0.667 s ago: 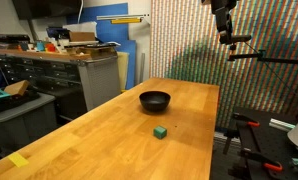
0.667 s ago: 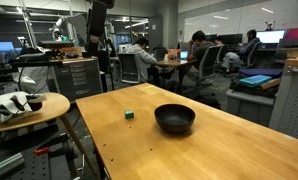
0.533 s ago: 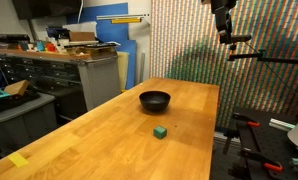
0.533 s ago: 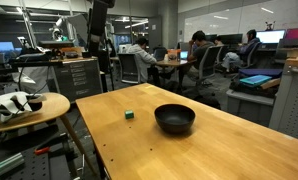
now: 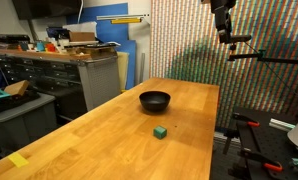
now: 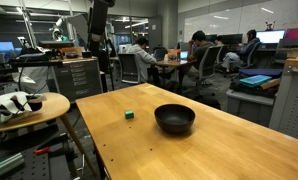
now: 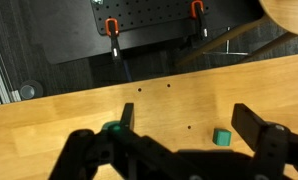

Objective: Put the green block in the black bowl

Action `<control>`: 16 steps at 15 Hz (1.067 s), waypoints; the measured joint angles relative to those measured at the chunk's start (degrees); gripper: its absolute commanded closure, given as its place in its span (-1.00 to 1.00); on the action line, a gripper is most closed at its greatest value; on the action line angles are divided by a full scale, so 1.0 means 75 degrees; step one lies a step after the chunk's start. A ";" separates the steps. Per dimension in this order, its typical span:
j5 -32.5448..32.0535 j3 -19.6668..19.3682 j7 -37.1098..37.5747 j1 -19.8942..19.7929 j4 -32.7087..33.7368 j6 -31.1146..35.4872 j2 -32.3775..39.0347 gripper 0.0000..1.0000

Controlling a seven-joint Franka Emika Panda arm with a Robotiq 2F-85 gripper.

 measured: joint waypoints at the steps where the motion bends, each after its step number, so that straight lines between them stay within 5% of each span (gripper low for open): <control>1: 0.0000 0.0011 0.0063 -0.0003 -0.0016 0.0008 0.0024 -1.00; 8: 0.0000 0.0475 0.1021 0.0007 0.0019 0.0784 0.0912 -1.00; 16: 0.0000 0.1475 0.4199 0.0288 0.0610 0.2438 0.2854 -1.00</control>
